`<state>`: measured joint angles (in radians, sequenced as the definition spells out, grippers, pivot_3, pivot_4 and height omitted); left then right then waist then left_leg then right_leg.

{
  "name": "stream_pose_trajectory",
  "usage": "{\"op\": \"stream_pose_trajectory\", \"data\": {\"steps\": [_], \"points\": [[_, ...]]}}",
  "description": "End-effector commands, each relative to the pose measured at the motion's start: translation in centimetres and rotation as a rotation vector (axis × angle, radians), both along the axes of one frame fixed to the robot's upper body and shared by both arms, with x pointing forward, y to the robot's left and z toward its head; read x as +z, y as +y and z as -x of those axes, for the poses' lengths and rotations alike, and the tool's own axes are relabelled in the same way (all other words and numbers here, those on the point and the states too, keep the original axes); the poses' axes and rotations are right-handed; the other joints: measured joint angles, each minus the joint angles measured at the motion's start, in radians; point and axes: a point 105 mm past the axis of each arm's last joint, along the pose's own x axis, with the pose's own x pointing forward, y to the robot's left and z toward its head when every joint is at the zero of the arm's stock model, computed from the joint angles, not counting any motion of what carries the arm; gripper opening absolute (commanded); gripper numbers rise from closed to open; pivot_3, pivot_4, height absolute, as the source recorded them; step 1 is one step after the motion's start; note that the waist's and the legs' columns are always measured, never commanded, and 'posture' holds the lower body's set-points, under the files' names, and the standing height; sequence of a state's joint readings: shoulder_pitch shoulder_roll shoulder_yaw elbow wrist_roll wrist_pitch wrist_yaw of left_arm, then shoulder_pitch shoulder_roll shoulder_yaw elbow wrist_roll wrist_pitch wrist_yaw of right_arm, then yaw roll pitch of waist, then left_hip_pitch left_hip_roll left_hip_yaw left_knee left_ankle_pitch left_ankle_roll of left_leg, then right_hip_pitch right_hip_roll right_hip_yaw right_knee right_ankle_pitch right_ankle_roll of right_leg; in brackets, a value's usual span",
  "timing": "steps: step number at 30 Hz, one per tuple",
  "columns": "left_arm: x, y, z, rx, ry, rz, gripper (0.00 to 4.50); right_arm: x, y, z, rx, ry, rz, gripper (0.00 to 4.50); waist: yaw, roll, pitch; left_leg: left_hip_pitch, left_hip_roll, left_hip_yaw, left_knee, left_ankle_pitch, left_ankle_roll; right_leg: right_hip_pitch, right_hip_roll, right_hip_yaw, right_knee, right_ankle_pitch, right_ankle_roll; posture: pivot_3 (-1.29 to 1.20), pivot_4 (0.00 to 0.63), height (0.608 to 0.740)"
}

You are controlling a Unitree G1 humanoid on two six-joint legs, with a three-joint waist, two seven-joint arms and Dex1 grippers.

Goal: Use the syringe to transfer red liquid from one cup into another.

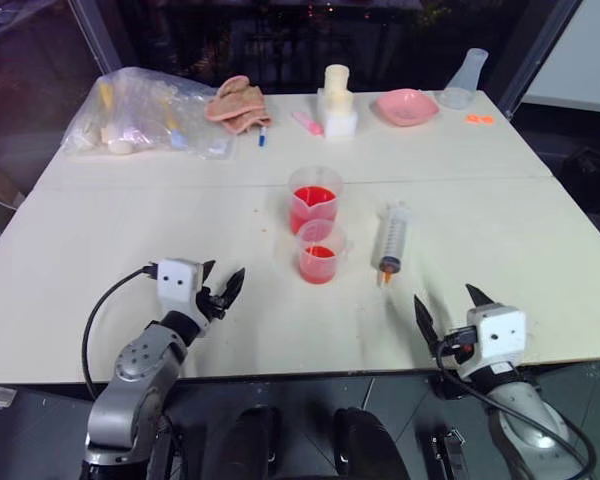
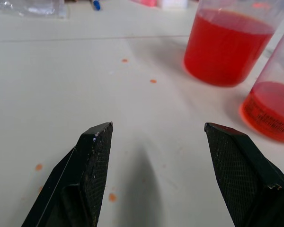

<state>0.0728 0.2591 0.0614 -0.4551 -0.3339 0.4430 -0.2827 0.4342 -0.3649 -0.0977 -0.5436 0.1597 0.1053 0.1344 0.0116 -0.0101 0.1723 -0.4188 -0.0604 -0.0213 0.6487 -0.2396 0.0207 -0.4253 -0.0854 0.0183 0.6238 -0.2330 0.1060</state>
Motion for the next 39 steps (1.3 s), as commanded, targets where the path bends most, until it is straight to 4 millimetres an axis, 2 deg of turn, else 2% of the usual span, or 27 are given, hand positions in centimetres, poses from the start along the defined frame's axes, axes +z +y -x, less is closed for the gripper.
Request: {"op": "stream_pose_trajectory", "data": {"steps": [1, 8, 15, 17, 31, 33, 35, 39], "points": [[1.3, -0.8, 0.7, -0.059, -0.053, 0.037, 3.25, 1.2, 0.1, 0.2, 0.009, -0.055, -0.001, 4.41, -0.001, 0.0, 0.0, 0.0, 0.0, 0.0, 0.0, 0.0, 0.0, 0.0, 0.0, 0.0, 0.0, 0.0, 0.0, 0.0, 0.15, 0.74], [0.6, -1.7, 1.0, -0.099, -0.019, 0.051, 3.25, 1.2, 0.1, 0.4, 0.009, -0.058, 0.005, 4.41, 0.002, 0.0, 0.0, 0.0, 0.0, 0.0, 0.0, 0.001, 0.001, 0.0, 0.0, 0.0, -0.001, 0.0, 0.0, 0.0, 0.15, 0.74], [0.4, -1.7, 0.8, -0.106, 0.002, 0.047, 3.25, 1.2, 0.2, 0.2, 0.003, -0.067, 0.005, 4.41, 0.001, 0.0, 0.0, 0.0, 0.0, 0.0, 0.0, 0.001, 0.002, 0.0, 0.001, 0.0, -0.001, 0.0, 0.0, 0.0, 0.15, 0.74], [0.2, -1.2, 0.4, -0.088, 0.009, 0.044, 3.25, 1.2, 0.2, 0.2, 0.003, -0.068, 0.008, 4.41, 0.001, 0.0, 0.0, 0.0, 0.0, 0.0, 0.0, 0.001, 0.002, 0.0, 0.001, -0.001, -0.001, 0.0, 0.0, 0.0, 0.15, 0.74], [0.5, -1.4, 0.0, -0.097, 0.0, 0.056, 3.25, 1.0, 0.2, 0.2, -0.003, -0.056, 0.008, 4.41, 0.001, 0.0, 0.0, 0.0, 0.0, 0.0, 0.0, 0.001, 0.002, 0.0, 0.001, -0.001, -0.002, 0.0, 0.0, 0.0, 0.15, 0.74], [0.8, -1.5, -0.1, -0.118, 0.003, 0.067, 3.25, 1.0, 0.1, 0.1, -0.005, -0.057, 0.007, 4.41, 0.001, 0.0, 0.0, 0.0, 0.0, 0.0, 0.0, 0.001, 0.002, 0.0, 0.001, -0.001, -0.002, 0.0, 0.0, 0.0, 0.15, 0.74], [1.3, -1.9, -0.4, -0.176, 0.049, 0.151, 3.25, 1.1, 0.1, 0.1, 0.0, -0.055, 0.004, 4.41, 0.002, 0.0, -0.001, 0.0, 0.0, 0.0, 0.0, 0.001, 0.002, 0.0, 0.001, -0.001, -0.002, 0.0, 0.0, 0.0, 0.15, 0.74], [3.8, -2.0, -1.5, -0.32, 0.103, 0.227, 3.25, 1.1, 0.5, 0.1, 0.04, -0.025, -0.018, 4.41, 0.002, 0.0, 0.0, 0.0, 0.0, 0.0, 0.0, 0.001, 0.002, 0.0, 0.002, -0.001, -0.001, 0.0, 0.0, 0.0, 0.15, 0.74]]}}
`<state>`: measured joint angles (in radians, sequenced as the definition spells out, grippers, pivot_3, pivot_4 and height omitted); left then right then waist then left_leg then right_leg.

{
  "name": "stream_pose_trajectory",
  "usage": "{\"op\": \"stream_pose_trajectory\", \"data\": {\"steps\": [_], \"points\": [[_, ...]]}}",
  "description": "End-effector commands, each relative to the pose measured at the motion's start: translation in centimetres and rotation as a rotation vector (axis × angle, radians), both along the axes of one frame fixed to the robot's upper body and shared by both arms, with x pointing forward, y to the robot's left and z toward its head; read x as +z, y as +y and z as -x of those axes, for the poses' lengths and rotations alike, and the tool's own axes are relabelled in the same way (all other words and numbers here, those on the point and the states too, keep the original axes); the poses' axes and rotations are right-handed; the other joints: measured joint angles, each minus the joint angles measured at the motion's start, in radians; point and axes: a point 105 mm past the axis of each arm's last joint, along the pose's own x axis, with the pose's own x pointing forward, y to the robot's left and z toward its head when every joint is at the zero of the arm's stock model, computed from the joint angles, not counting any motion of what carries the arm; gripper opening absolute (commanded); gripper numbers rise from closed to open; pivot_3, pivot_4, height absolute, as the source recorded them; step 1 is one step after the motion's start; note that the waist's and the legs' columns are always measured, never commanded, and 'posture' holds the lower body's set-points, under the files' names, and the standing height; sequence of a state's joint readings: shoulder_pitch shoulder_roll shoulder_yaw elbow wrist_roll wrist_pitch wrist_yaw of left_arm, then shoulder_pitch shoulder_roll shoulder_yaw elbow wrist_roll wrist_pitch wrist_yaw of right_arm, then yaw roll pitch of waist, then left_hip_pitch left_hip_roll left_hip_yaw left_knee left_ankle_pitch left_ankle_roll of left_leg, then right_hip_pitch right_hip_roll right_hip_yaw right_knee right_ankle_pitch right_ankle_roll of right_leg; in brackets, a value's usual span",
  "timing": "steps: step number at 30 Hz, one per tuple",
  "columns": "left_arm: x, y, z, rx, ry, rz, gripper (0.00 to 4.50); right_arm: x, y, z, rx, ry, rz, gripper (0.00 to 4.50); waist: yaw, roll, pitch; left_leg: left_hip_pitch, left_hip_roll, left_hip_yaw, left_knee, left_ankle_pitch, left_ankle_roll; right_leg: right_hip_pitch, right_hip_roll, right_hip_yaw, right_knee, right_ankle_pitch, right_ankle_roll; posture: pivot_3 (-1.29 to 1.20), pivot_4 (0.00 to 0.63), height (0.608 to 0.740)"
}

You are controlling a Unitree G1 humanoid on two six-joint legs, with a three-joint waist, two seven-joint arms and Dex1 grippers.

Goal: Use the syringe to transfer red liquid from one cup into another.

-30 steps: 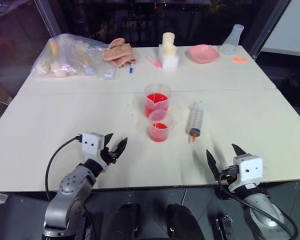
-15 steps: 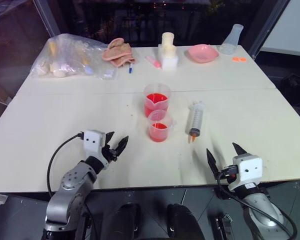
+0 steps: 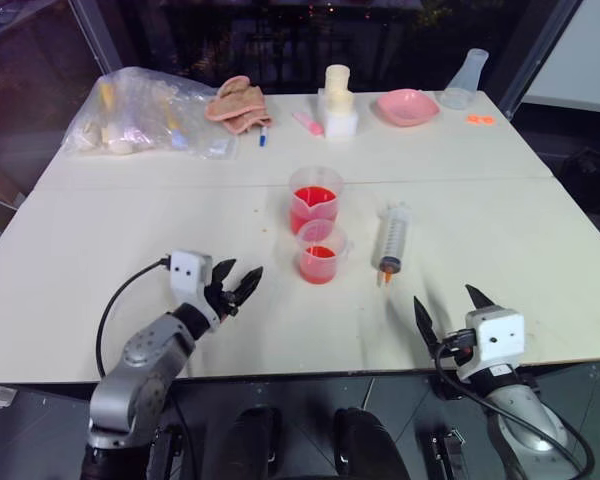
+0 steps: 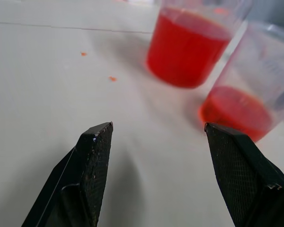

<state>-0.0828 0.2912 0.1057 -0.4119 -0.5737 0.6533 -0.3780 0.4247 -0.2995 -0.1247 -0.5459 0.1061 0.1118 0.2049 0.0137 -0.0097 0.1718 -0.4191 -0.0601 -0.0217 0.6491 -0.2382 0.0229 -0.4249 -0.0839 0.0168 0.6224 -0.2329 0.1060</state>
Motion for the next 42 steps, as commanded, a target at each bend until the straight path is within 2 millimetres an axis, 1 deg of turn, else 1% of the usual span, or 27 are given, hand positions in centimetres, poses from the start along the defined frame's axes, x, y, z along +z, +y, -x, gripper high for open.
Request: {"op": "stream_pose_trajectory", "data": {"steps": [1, 3, 6, 8, 11, 14, 15, 17, 18, 19, 20, 22, 24, 25, 26, 27, 30, 32, 34, 36, 38, 40, 42], "points": [[3.1, 0.2, -0.4, -0.156, 0.004, 0.045, 3.25, 1.4, 0.2, 0.0, 0.035, -0.024, -0.02, 4.41, -0.001, 0.0, 0.0, 0.0, 0.0, 0.0, 0.0, 0.0, 0.0, 0.0, 0.0, 0.0, 0.001, 0.0, 0.0, 0.0, 0.15, 0.74], [4.8, 0.6, -0.8, -0.237, -0.01, 0.013, 3.25, 2.0, 0.1, -0.4, 0.041, -0.033, -0.011, 4.41, -0.005, 0.0, 0.0, 0.0, 0.0, 0.0, 0.0, 0.0, 0.0, -0.001, 0.001, 0.0, 0.003, 0.0, 0.0, 0.0, 0.15, 0.74], [9.9, 1.3, -1.9, -0.424, -0.081, -0.081, 3.25, 3.8, -0.2, -1.7, 0.045, -0.063, -0.025, 4.41, -0.004, -0.002, 0.001, 0.001, 0.0, 0.0, 0.001, 0.001, -0.001, -0.001, 0.003, 0.0, 0.005, 0.0, 0.0, 0.0, 0.15, 0.74], [12.3, 1.3, -2.2, -0.525, -0.133, -0.167, 3.25, 4.6, -0.3, -2.4, 0.05, -0.064, -0.055, 4.41, -0.004, -0.002, 0.001, 0.002, 0.0, 0.0, 0.001, 0.001, -0.001, -0.001, 0.005, -0.001, 0.006, 0.0, -0.001, 0.0, 0.15, 0.74], [14.7, 1.0, -2.3, -0.687, -0.198, -0.314, 3.25, 5.9, -0.3, -3.4, 0.045, -0.062, -0.071, 4.41, -0.003, -0.001, 0.001, 0.004, -0.001, 0.002, -0.001, 0.001, -0.001, 0.001, 0.005, 0.0, 0.005, 0.0, -0.001, 0.0, 0.15, 0.74], [16.3, 0.7, -2.5, -0.816, -0.227, -0.407, 3.25, 8.1, 0.0, -4.8, 0.038, -0.049, -0.114, 4.41, -0.003, -0.001, 0.001, 0.005, -0.001, 0.003, -0.001, 0.001, 0.0, 0.001, 0.004, 0.0, 0.006, 0.0, -0.001, 0.0, 0.15, 0.74], [16.6, 0.6, -2.6, -0.846, -0.228, -0.426, 3.25, 8.9, 0.0, -5.3, 0.036, -0.043, -0.135, 4.41, -0.005, -0.001, 0.001, 0.004, -0.001, 0.003, -0.001, 0.001, 0.0, 0.001, 0.004, 0.0, 0.006, 0.0, -0.001, 0.0, 0.15, 0.74], [17.0, 0.4, -2.9, -0.91, -0.23, -0.475, 3.25, 11.6, 0.1, -7.1, 0.027, -0.011, -0.18, 4.41, -0.011, -0.002, 0.002, 0.004, 0.0, 0.003, 0.0, 0.001, 0.0, 0.0, 0.003, 0.001, 0.006, 0.0, -0.001, 0.0, 0.15, 0.74], [17.2, 0.3, -3.1, -0.937, -0.231, -0.488, 3.25, 13.0, 0.3, -7.8, 0.031, 0.003, -0.174, 4.41, -0.013, 0.0, 0.002, 0.004, 0.0, 0.003, 0.0, 0.001, 0.0, 0.0, 0.003, 0.001, 0.007, 0.001, -0.001, 0.0, 0.15, 0.74], [17.4, 0.1, -3.3, -0.951, -0.242, -0.495, 3.25, 14.4, 0.2, -8.7, 0.014, 0.044, -0.198, 4.41, -0.016, 0.0, 0.003, 0.002, 0.001, 0.003, 0.0, 0.002, 0.0, -0.002, 0.003, 0.002, 0.007, 0.001, -0.002, 0.0, 0.15, 0.74], [17.4, -0.1, -3.4, -0.97, -0.246, -0.495, 3.25, 15.3, 0.2, -9.5, -0.006, 0.1, -0.219, 4.41, -0.02, 0.0, 0.003, 0.0, 0.001, 0.003, 0.001, 0.002, 0.0, -0.004, 0.002, 0.002, 0.007, 0.001, -0.002, 0.0, 0.15, 0.74], [17.1, -0.5, -3.5, -1.009, -0.25, -0.52, 3.25, 16.4, 0.4, -11.3, -0.022, 0.223, -0.27, 4.41, -0.025, 0.001, 0.003, -0.002, 0.001, 0.002, 0.001, 0.002, 0.0, -0.006, 0.002, 0.001, 0.009, 0.001, -0.001, 0.0, 0.15, 0.74], [16.8, -0.7, -3.5, -1.028, -0.255, -0.544, 3.25, 17.1, 0.7, -13.0, -0.022, 0.296, -0.325, 4.41, -0.027, 0.0, 0.002, -0.003, 0.001, 0.002, -0.001, 0.002, 0.0, -0.008, 0.002, 0.001, 0.008, 0.002, -0.001, 0.0, 0.15, 0.74], [16.9, -0.9, -3.6, -1.033, -0.259, -0.545, 3.25, 17.6, 1.2, -13.9, -0.012, 0.33, -0.367, 4.41, -0.028, 0.0, 0.002, -0.004, 0.002, 0.001, -0.001, 0.002, 0.0, -0.008, 0.002, 0.0, 0.008, 0.002, 0.0, 0.0, 0.15, 0.74], [16.9, -1.0, -3.6, -1.036, -0.263, -0.545, 3.25, 18.0, 2.1, -14.6, 0.023, 0.368, -0.391, 4.41, -0.029, 0.0, 0.002, -0.006, 0.002, 0.001, -0.002, 0.002, 0.0, -0.01, 0.001, 0.0, 0.008, 0.003, 0.001, 0.0, 0.15, 0.74], [17.0, -1.1, -3.7, -1.039, -0.265, -0.544, 3.25, 18.0, 2.9, -15.1, 0.05, 0.411, -0.403, 4.41, -0.03, 0.0, 0.002, -0.009, 0.001, 0.002, -0.002, 0.002, 0.0, -0.013, 0.001, 0.001, 0.009, 0.003, 0.001, 0.0, 0.15, 0.74], [17.2, -1.5, -3.6, -1.048, -0.287, -0.548, 3.25, 15.8, 3.8, -16.9, -0.062, 0.582, -0.403, 4.41, -0.033, 0.0, 0.002, -0.013, 0.001, 0.004, -0.002, 0.002, -0.001, -0.018, 0.0, 0.002, 0.01, 0.003, 0.001, 0.0, 0.15, 0.74], [17.5, -1.6, -3.4, -1.055, -0.3, -0.546, 3.25, 14.8, 4.3, -17.5, -0.115, 0.668, -0.401, 4.41, -0.034, 0.0, 0.002, -0.013, 0.001, 0.004, -0.002, 0.002, -0.001, -0.019, 0.0, 0.002, 0.01, 0.003, 0.002, 0.0, 0.15, 0.74], [17.6, -1.6, -3.2, -1.057, -0.303, -0.541, 3.25, 15.0, 5.1, -17.8, -0.126, 0.722, -0.395, 4.41, -0.035, 0.0, 0.002, -0.013, 0.001, 0.004, -0.002, 0.002, -0.001, -0.019, 0.0, 0.002, 0.01, 0.003, 0.002, 0.0, 0.15, 0.74], [17.6, -1.5, -3.2, -1.052, -0.299, -0.538, 3.25, 15.6, 5.5, -17.9, -0.148, 0.744, -0.372, 4.41, -0.034, 0.001, 0.003, -0.013, 0.001, 0.004, -0.002, 0.003, -0.002, -0.019, 0.0, 0.002, 0.01, 0.003, 0.002, 0.0, 0.15, 0.74], [17.5, -1.4, -3.2, -1.045, -0.293, -0.531, 3.25, 16.2, 6.2, -17.9, -0.113, 0.782, -0.331, 4.41, -0.035, 0.001, 0.003, -0.014, 0.001, 0.004, -0.002, 0.003, -0.002, -0.019, 0.001, 0.002, 0.01, 0.003, 0.002, 0.0, 0.15, 0.74], [17.5, -1.3, -3.2, -1.037, -0.29, -0.524, 3.25, 16.2, 6.3, -17.8, -0.119, 0.813, -0.295, 4.41, -0.036, 0.001, 0.003, -0.014, 0.001, 0.004, -0.002, 0.002, -0.001, -0.019, 0.001, 0.002, 0.01, 0.003, 0.002, 0.0, 0.15, 0.74], [17.6, -1.2, -3.1, -1.031, -0.289, -0.518, 3.25, 15.9, 6.0, -17.7, -0.154, 0.85, -0.263, 4.41, -0.037, 0.001, 0.003, -0.014, 0.001, 0.004, -0.002, 0.002, -0.001, -0.019, 0.002, 0.002, 0.01, 0.003, 0.002, 0.0, 0.15, 0.74]]}}
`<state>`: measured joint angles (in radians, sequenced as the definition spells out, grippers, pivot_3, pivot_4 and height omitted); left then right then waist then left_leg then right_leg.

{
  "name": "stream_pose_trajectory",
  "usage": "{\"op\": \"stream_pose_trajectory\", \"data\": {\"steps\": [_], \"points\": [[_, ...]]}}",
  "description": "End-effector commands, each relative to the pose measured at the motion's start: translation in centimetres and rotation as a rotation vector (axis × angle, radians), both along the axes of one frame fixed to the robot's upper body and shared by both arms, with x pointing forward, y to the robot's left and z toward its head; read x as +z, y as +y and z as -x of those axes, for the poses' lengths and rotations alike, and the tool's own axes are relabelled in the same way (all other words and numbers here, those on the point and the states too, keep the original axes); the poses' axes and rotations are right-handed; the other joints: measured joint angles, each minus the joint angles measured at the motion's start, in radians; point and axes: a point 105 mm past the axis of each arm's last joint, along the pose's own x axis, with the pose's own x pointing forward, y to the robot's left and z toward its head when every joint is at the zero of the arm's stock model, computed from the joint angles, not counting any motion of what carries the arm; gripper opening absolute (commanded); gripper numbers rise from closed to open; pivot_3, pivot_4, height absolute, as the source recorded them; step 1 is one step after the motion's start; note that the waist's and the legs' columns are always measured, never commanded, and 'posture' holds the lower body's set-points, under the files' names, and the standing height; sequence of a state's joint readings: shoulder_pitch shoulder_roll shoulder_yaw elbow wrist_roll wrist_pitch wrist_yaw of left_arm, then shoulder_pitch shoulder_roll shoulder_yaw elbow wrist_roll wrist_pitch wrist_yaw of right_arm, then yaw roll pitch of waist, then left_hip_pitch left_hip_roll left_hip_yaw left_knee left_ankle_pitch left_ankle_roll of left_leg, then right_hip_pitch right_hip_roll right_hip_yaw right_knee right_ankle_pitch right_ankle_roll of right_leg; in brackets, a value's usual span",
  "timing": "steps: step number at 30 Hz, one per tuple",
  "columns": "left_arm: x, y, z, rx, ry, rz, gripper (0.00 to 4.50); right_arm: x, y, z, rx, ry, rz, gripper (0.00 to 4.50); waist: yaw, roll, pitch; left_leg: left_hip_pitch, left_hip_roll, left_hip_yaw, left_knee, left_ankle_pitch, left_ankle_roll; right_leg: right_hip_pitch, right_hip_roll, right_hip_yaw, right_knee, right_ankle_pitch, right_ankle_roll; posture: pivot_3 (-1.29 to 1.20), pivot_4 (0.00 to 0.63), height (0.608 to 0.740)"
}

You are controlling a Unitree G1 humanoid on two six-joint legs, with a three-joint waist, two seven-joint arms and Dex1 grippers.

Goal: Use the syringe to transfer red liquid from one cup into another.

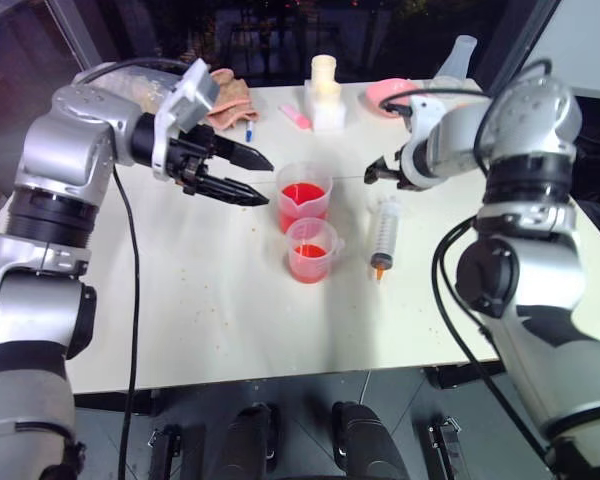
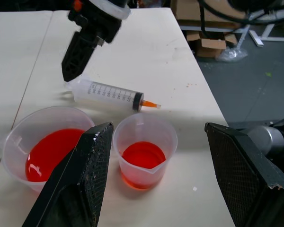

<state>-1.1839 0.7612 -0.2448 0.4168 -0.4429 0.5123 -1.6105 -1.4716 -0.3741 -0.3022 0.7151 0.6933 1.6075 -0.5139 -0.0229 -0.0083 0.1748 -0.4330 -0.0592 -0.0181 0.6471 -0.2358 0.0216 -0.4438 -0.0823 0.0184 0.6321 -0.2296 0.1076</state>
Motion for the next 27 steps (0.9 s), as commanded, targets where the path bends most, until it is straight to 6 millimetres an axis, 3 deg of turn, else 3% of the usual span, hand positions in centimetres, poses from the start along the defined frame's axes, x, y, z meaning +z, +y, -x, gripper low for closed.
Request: {"op": "stream_pose_trajectory", "data": {"steps": [1, 7, 16, 27], "points": [[1.2, 0.3, 0.4, 0.007, -0.041, 0.022, 3.25, 0.1, -0.3, 0.3, -0.003, 0.059, 0.046, 4.41, -0.001, 0.0, 0.0, 0.0, 0.0, 0.0, 0.0, 0.0, 0.0, 0.0, 0.0, 0.0, 0.0, 0.0, 0.0, 0.0, 0.15, 0.74], [1.1, 0.2, 0.6, 0.011, -0.045, 0.031, 3.25, -0.9, -0.2, 0.8, -0.003, 0.179, 0.058, 4.41, -0.011, 0.0, 0.0, 0.0, 0.0, 0.001, 0.0, 0.0, 0.0, 0.0, 0.002, -0.001, 0.0, 0.0, 0.0, 0.0, 0.15, 0.74], [1.0, 0.2, 0.7, 0.026, -0.034, 0.053, 3.25, -4.9, -0.4, 1.0, -0.021, 0.285, 0.07, 4.41, -0.025, 0.0, 0.0, 0.0, 0.0, 0.0, 0.0, 0.0, 0.0, 0.0, 0.004, -0.001, 0.001, 0.0, 0.0, 0.0, 0.15, 0.74], [0.8, 0.3, 1.1, 0.041, -0.027, 0.059, 3.25, -7.7, 0.3, -0.6, -0.058, 0.238, 0.061, 4.41, -0.023, 0.0, 0.0, 0.0, 0.0, 0.0, 0.001, 0.0, 0.0, 0.0, 0.004, -0.001, 0.005, 0.0, 0.001, 0.0, 0.15, 0.74]]}}
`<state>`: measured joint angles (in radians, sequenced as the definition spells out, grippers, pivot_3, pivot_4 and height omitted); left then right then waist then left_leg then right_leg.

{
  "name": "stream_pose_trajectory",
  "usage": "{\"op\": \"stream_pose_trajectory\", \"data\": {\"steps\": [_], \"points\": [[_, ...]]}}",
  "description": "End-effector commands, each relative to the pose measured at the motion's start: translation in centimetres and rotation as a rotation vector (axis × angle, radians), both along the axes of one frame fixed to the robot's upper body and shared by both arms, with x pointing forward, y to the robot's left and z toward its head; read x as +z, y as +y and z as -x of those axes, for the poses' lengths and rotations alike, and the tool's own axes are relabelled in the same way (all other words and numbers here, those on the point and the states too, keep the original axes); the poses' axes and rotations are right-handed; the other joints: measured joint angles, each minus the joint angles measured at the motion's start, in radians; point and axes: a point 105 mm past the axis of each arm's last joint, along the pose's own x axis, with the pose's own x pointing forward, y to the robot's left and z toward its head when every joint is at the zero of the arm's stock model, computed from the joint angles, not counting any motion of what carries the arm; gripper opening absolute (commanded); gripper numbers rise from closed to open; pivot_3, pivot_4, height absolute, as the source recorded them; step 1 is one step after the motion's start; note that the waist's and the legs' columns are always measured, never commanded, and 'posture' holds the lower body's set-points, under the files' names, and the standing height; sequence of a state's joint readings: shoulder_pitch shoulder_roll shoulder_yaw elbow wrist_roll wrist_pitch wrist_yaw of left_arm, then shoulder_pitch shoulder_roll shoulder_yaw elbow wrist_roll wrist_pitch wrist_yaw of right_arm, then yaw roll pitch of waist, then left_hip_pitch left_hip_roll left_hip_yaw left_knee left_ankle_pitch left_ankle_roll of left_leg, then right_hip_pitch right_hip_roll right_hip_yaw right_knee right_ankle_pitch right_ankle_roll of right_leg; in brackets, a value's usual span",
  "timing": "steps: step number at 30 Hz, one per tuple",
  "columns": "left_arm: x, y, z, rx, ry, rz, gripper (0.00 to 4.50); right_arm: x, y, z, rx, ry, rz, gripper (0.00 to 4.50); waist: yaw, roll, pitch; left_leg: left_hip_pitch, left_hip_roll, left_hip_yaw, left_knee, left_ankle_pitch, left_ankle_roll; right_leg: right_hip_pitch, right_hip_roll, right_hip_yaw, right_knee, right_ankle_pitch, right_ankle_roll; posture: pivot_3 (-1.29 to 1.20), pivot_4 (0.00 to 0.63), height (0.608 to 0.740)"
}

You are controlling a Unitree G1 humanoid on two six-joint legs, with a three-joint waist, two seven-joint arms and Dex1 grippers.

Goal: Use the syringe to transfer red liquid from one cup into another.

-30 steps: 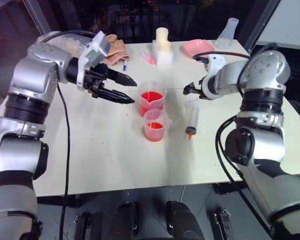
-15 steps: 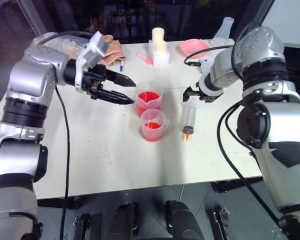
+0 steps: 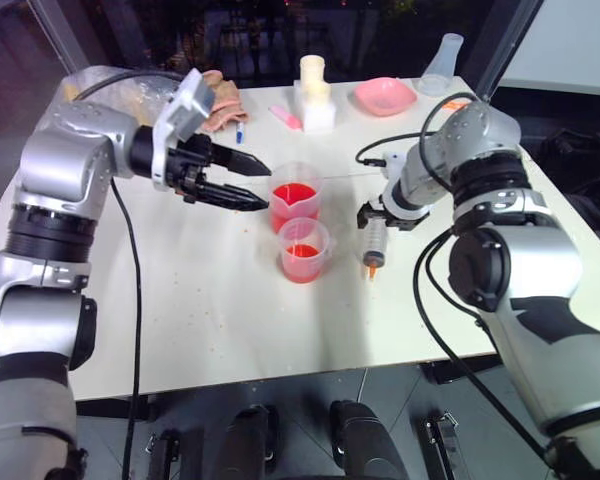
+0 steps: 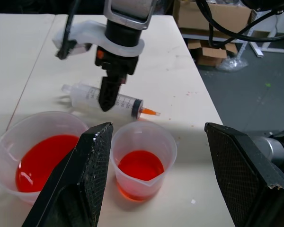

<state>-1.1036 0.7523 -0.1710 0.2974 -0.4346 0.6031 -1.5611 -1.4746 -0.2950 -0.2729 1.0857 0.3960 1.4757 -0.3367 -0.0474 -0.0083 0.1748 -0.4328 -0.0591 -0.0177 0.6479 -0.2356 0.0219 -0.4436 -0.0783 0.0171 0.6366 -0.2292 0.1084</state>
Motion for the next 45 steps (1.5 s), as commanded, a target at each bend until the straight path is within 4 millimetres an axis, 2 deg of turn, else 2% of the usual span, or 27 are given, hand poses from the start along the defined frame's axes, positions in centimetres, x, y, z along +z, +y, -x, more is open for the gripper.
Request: {"op": "stream_pose_trajectory", "data": {"steps": [1, 5, 6, 8, 10, 11, 13, 18, 21, 23, 26, 27, 29, 31, 33, 35, 38, 40, 42, 45], "points": [[1.3, 0.4, 0.6, 0.006, -0.048, 0.026, 3.25, 0.1, -0.3, -0.8, -0.025, -0.051, 0.002, 4.41, 0.002, 0.0, 0.0, 0.0, 0.0, 0.0, 0.0, 0.0, 0.0, 0.0, 0.0, 0.0, 0.0, 0.0, 0.0, 0.0, 0.15, 0.74], [1.4, 0.5, 0.7, 0.021, -0.054, 0.031, 3.25, -0.6, -0.5, -1.3, -0.047, -0.069, 0.002, 4.41, 0.0, 0.0, 0.0, 0.0, 0.0, 0.0, 0.0, 0.0, 0.0, 0.0, 0.0, 0.0, 0.0, 0.0, 0.0, 0.0, 0.15, 0.74], [1.4, 0.5, 0.7, 0.022, -0.054, 0.032, 3.25, -0.9, -0.5, -1.4, -0.053, -0.07, -0.002, 4.18, 0.0, 0.0, 0.0, 0.0, 0.0, 0.0, 0.0, 0.0, -0.001, 0.0, 0.0, 0.0, 0.0, 0.0, 0.0, 0.0, 0.15, 0.74], [1.3, 0.5, 0.8, 0.026, -0.052, 0.033, 3.25, -1.2, -0.5, -1.6, -0.058, -0.08, -0.003, 3.64, 0.0, 0.0, 0.0, 0.0, 0.0, 0.0, 0.0, 0.0, -0.001, 0.0, 0.0, 0.0, 0.0, 0.0, 0.0, 0.0, 0.15, 0.74], [1.2, 0.6, 0.9, 0.028, -0.052, 0.033, 3.25, -1.3, -0.5, -1.7, -0.058, -0.085, -0.002, 2.73, 0.0, 0.0, 0.0, 0.0, 0.0, 0.0, 0.0, 0.001, -0.001, 0.0, 0.0, 0.0, 0.0, 0.0, 0.0, 0.0, 0.15, 0.74], [1.2, 0.6, 0.9, 0.03, -0.051, 0.033, 3.25, -1.4, -0.6, -1.7, -0.059, -0.088, -0.001, 2.14, 0.0, 0.0, 0.0, 0.0, 0.0, 0.0, 0.0, 0.001, -0.001, 0.0, 0.0, 0.0, 0.0, 0.0, 0.0, 0.0, 0.15, 0.74], [1.1, 0.6, 1.0, 0.033, -0.048, 0.033, 3.25, -1.5, -0.5, -1.8, -0.056, -0.094, -0.004, 1.43, 0.0, 0.0, 0.0, 0.001, 0.0, 0.0, 0.0, 0.001, -0.001, 0.0, 0.0, 0.0, 0.0, 0.0, 0.0, 0.0, 0.15, 0.74], [1.0, 0.6, 0.8, 0.041, -0.049, 0.032, 3.25, -1.5, -0.2, -1.9, -0.024, -0.103, -0.014, 1.43, 0.0, 0.0, 0.0, 0.003, 0.0, 0.0, 0.0, 0.001, -0.002, 0.001, 0.0, 0.001, 0.0, 0.0, 0.0, 0.0, 0.15, 0.74], [1.5, 1.0, 0.5, 0.059, -0.056, 0.038, 3.25, 0.1, -0.1, -3.2, 0.066, -0.24, 0.007, 1.43, -0.002, 0.0, 0.0, 0.004, 0.0, 0.0, 0.0, 0.001, -0.002, 0.002, 0.0, 0.001, 0.001, 0.0, 0.0, 0.0, 0.15, 0.74], [2.2, 1.5, 0.0, 0.088, -0.055, 0.061, 3.25, 3.0, -0.4, -4.3, 0.134, -0.404, 0.03, 1.43, -0.002, 0.0, 0.0, 0.005, 0.0, 0.0, 0.001, 0.001, -0.002, 0.001, 0.0, 0.001, 0.002, 0.0, 0.0, 0.0, 0.15, 0.74], [3.9, 2.1, -0.9, 0.139, -0.009, 0.154, 3.25, 9.6, -0.2, -4.4, 0.209, -0.764, 0.023, 1.43, 0.002, 0.001, 0.001, 0.004, -0.001, 0.001, 0.003, 0.001, -0.002, 0.0, -0.001, 0.001, 0.009, 0.0, 0.0, 0.0, 0.15, 0.74], [4.4, 2.2, -1.2, 0.154, 0.008, 0.183, 3.25, 11.4, -0.1, -4.0, 0.233, -0.886, 0.025, 1.43, 0.004, 0.0, 0.001, 0.004, -0.001, 0.001, 0.003, 0.001, -0.001, -0.001, -0.001, 0.001, 0.01, 0.0, 0.001, 0.0, 0.15, 0.74], [4.8, 2.8, -2.0, 0.195, 0.009, 0.195, 3.25, 15.1, 1.4, -2.2, 0.343, -1.144, -0.104, 1.43, 0.003, 0.0, 0.001, 0.004, -0.001, 0.0, 0.003, 0.001, -0.001, -0.001, 0.0, 0.0, 0.01, -0.001, 0.001, 0.0, 0.15, 0.74], [4.9, 3.1, -3.0, 0.237, -0.018, 0.183, 3.25, 16.7, 1.9, -0.8, 0.39, -1.255, -0.183, 1.43, 0.001, 0.0, 0.001, 0.005, -0.001, 0.0, 0.003, 0.001, -0.001, 0.0, 0.0, 0.0, 0.011, -0.001, 0.001, 0.0, 0.15, 0.74], [5.7, 3.2, -3.8, 0.275, -0.018, 0.219, 3.25, 19.9, 2.9, 1.1, 0.414, -1.444, -0.324, 1.43, 0.0, 0.0, 0.001, 0.006, -0.001, 0.0, 0.003, 0.001, -0.001, 0.001, 0.0, 0.0, 0.012, -0.001, 0.001, 0.0, 0.15, 0.74], [6.5, 3.1, -4.0, 0.274, -0.034, 0.243, 3.25, 21.6, 3.6, 2.5, 0.447, -1.569, -0.401, 1.43, 0.001, 0.0, 0.001, 0.006, -0.001, 0.0, 0.003, 0.001, -0.001, 0.0, 0.0, 0.0, 0.012, -0.001, 0.001, 0.0, 0.15, 0.74], [7.0, 3.0, -4.0, 0.265, -0.039, 0.252, 3.25, 21.7, 4.3, 3.0, 0.486, -1.615, -0.404, 1.43, 0.003, 0.0, 0.001, 0.006, -0.001, 0.0, 0.004, 0.001, -0.001, 0.0, 0.0, 0.001, 0.013, -0.001, 0.001, 0.0, 0.15, 0.74], [7.6, 2.7, -4.3, 0.281, -0.075, 0.25, 3.25, 21.3, 6.3, 3.8, 0.508, -1.686, -0.496, 1.43, 0.003, 0.0, 0.0, 0.006, -0.001, 0.001, 0.004, 0.001, -0.001, 0.0, 0.0, 0.001, 0.013, -0.001, 0.001, 0.0, 0.15, 0.74], [8.1, 2.4, -4.0, 0.268, -0.072, 0.265, 3.25, 20.6, 7.4, 4.0, 0.514, -1.713, -0.54, 1.43, 0.003, 0.0, 0.0, 0.006, -0.001, 0.0, 0.004, 0.001, -0.002, 0.0, 0.0, 0.001, 0.013, -0.001, 0.001, 0.0, 0.15, 0.74], [8.6, 2.4, -2.9, 0.236, -0.066, 0.265, 3.25, 17.2, 9.5, 3.2, 0.544, -1.7, -0.503, 1.43, 0.0, 0.0, 0.0, 0.006, -0.001, 0.0, 0.004, 0.001, -0.002, 0.0, 0.0, 0.001, 0.014, -0.001, 0.001, 0.0, 0.15, 0.74]]}}
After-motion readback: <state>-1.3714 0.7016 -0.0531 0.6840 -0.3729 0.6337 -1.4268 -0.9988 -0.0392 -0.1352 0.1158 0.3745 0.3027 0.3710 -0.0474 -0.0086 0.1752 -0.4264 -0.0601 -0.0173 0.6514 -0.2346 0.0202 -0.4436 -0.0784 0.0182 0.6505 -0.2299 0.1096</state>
